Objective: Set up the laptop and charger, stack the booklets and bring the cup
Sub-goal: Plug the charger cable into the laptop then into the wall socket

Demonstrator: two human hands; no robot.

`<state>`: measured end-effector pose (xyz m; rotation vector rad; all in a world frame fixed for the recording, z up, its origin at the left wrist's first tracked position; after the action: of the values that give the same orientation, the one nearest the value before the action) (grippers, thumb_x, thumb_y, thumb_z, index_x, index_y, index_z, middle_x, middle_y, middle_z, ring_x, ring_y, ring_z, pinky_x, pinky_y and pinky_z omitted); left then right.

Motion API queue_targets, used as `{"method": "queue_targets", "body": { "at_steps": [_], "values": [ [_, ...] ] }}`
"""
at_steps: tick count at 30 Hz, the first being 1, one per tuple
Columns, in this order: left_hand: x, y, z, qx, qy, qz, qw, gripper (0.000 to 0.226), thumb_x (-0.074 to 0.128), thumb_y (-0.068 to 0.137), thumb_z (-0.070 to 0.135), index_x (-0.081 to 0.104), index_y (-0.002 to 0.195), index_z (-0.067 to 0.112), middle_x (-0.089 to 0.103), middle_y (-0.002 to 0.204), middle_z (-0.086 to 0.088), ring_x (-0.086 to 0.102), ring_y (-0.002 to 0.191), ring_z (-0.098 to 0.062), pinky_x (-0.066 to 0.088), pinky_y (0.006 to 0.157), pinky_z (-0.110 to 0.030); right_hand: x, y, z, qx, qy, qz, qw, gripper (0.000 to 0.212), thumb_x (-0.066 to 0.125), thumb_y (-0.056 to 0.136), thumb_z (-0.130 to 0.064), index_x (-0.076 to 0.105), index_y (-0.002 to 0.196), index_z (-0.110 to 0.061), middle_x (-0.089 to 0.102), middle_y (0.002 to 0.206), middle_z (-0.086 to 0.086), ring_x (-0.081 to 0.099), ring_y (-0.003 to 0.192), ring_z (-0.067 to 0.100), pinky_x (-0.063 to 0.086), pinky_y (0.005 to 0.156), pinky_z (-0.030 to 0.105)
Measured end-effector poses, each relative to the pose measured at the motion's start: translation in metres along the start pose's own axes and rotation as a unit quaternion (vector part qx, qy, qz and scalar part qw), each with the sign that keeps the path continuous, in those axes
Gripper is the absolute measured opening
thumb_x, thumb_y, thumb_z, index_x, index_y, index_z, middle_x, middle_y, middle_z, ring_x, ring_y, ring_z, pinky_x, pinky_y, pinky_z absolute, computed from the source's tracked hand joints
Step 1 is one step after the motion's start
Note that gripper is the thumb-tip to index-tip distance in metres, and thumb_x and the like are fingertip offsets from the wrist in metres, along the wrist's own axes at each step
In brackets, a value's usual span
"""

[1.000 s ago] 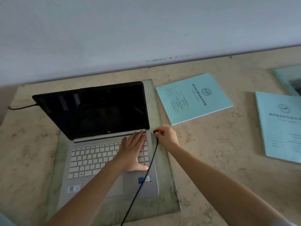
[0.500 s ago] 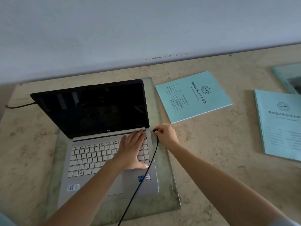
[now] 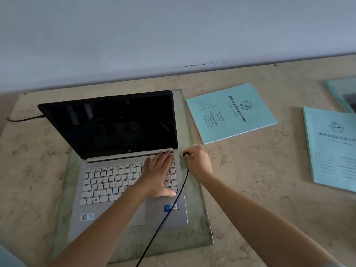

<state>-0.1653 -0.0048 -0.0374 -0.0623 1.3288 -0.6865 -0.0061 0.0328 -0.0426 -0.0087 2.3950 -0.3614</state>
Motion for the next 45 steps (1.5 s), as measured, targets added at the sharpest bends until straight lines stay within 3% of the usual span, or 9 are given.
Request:
{"method": "queue_targets", "body": {
  "at_steps": [4,7,12,23,27,33,45],
  "values": [
    [0.0,0.0,-0.001,0.0,0.001,0.002,1.0,0.126,0.064,0.062,0.068,-0.017,0.148,0.024,-0.022,0.157,0.008,-0.021,0.144,-0.014,-0.012,0.116,-0.047,0.001,-0.001,0.0,-0.005,-0.004,0.001,1.0,0.022,0.054,0.089,-0.01,0.071,0.101,-0.015,0.07,0.1,0.006,0.063,0.093,0.024,0.053,0.081,0.036],
    [0.001,0.0,-0.001,0.0,0.0,0.002,1.0,0.126,0.063,0.062,0.069,-0.018,0.148,0.025,-0.022,0.157,0.008,-0.022,0.144,-0.014,-0.012,0.116,-0.047,0.0,-0.002,0.003,0.02,0.018,0.012,1.0,0.019,0.058,0.089,-0.011,0.062,0.108,-0.013,0.065,0.093,0.001,0.062,0.09,0.022,0.052,0.078,0.035],
    [0.002,0.001,-0.002,0.0,0.0,0.002,1.0,0.126,0.063,0.062,0.069,-0.019,0.147,0.026,-0.024,0.156,0.009,-0.023,0.144,-0.014,-0.013,0.115,-0.047,0.0,-0.001,0.002,0.007,0.037,0.011,0.999,0.013,0.058,0.086,-0.007,0.067,0.094,-0.013,0.068,0.09,0.002,0.062,0.084,0.019,0.054,0.078,0.035],
    [0.001,0.001,0.0,-0.001,0.005,-0.001,1.0,0.126,0.063,0.063,0.068,-0.019,0.148,0.024,-0.024,0.156,0.007,-0.023,0.144,-0.016,-0.013,0.116,-0.048,0.001,-0.002,0.005,-0.011,0.031,0.004,0.999,0.014,0.057,0.085,-0.008,0.067,0.091,-0.015,0.066,0.091,0.002,0.058,0.08,0.017,0.049,0.073,0.029],
    [0.001,0.0,0.0,-0.001,0.005,-0.002,1.0,0.125,0.063,0.064,0.069,-0.019,0.147,0.024,-0.024,0.157,0.007,-0.023,0.144,-0.016,-0.013,0.116,-0.048,0.002,0.003,-0.003,-0.012,0.045,0.017,0.999,0.012,0.057,0.087,-0.009,0.066,0.094,-0.013,0.059,0.097,0.0,0.053,0.079,0.011,0.041,0.065,0.019],
    [0.001,-0.001,0.001,0.002,0.007,0.001,1.0,0.124,0.062,0.065,0.068,-0.019,0.148,0.023,-0.023,0.157,0.006,-0.022,0.144,-0.017,-0.013,0.116,-0.048,0.003,0.013,-0.006,0.008,0.013,0.034,0.999,0.016,0.052,0.087,-0.008,0.064,0.097,-0.009,0.061,0.103,0.007,0.056,0.088,0.021,0.048,0.077,0.032],
    [0.002,0.001,0.0,0.006,0.0,0.002,1.0,0.125,0.062,0.065,0.069,-0.019,0.148,0.024,-0.022,0.157,0.006,-0.021,0.144,-0.017,-0.01,0.117,-0.05,0.001,0.013,-0.006,-0.009,-0.009,0.016,1.0,0.016,0.052,0.087,-0.006,0.064,0.097,-0.009,0.058,0.104,0.009,0.058,0.088,0.025,0.052,0.08,0.039]
  ]
}}
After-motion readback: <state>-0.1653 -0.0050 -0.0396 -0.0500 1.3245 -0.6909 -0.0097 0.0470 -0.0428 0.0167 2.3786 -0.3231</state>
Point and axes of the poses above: each hand's wrist, its own y-axis towards the middle knuckle, its own x-axis out of the palm, z = x × y, the point moved 5 cm from there along y, towards the middle knuckle
